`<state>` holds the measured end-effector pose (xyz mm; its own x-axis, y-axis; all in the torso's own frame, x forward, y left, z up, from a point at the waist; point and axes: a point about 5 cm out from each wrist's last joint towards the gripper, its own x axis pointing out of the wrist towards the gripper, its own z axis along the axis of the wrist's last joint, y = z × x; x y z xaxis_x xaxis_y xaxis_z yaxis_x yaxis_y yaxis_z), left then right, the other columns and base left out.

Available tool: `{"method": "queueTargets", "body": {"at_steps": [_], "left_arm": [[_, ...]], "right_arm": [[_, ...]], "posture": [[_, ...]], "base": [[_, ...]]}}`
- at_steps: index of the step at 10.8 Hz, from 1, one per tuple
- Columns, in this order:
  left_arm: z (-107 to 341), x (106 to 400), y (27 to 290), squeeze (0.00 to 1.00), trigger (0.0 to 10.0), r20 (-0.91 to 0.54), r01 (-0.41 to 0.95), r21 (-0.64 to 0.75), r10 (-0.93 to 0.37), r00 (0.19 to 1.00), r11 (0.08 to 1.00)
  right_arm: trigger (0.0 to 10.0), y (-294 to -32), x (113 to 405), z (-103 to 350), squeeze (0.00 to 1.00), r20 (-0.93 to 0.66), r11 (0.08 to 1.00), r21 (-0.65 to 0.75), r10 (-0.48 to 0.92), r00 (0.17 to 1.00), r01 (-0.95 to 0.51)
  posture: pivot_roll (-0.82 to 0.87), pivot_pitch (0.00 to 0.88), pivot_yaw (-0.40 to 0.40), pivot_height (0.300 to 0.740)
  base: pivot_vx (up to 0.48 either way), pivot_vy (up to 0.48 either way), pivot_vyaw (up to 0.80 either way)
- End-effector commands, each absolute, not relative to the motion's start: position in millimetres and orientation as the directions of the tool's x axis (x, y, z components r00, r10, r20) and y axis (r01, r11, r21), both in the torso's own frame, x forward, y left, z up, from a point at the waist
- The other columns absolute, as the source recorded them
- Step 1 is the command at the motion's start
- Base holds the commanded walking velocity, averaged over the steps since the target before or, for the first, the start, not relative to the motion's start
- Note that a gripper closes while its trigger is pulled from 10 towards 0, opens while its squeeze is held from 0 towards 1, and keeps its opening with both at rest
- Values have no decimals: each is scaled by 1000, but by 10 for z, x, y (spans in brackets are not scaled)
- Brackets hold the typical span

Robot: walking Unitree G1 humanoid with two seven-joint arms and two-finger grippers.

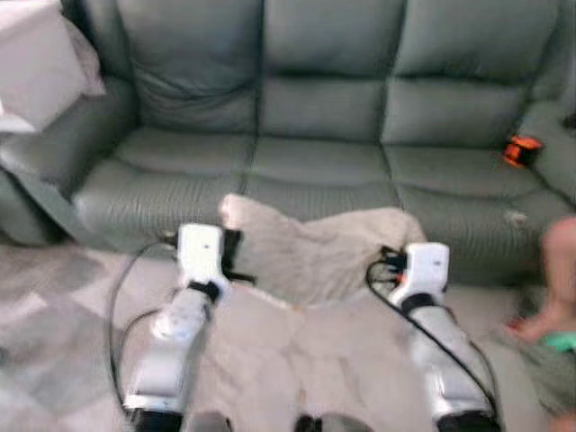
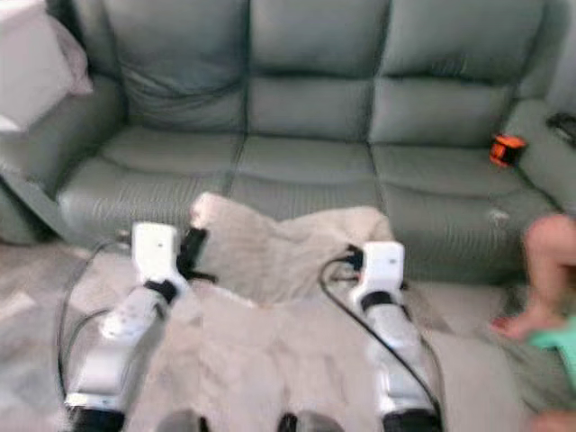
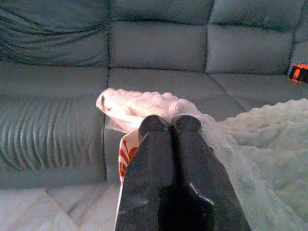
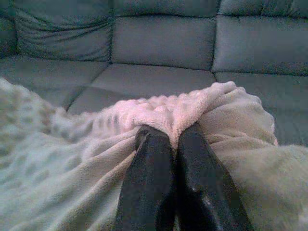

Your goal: Move the pillow to the sofa

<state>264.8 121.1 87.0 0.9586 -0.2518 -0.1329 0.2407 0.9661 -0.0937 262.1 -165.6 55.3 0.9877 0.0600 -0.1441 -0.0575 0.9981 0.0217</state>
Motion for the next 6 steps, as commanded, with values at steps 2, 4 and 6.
{"method": "queueTargets", "body": {"at_steps": [2,4,6], "left_arm": [[935,2657,1185,0,10000,-96,260,-114,-271,958,959],[939,2657,1181,0,10000,-93,266,-117,-277,956,957],[945,2657,1175,0,10000,-90,273,-122,-285,954,954]], "right_arm": [[10000,-1649,2663,644,0,-103,998,21,64,993,-62],[10000,-1649,2663,648,0,-101,998,19,64,993,-63],[10000,-1646,2663,658,0,-98,998,17,63,993,-62]], "posture": [[-17,0,-24,740],[-18,0,-23,740],[-20,0,-21,740]], "base": [[0,0,-400],[0,0,-716],[122,0,-272]]}}
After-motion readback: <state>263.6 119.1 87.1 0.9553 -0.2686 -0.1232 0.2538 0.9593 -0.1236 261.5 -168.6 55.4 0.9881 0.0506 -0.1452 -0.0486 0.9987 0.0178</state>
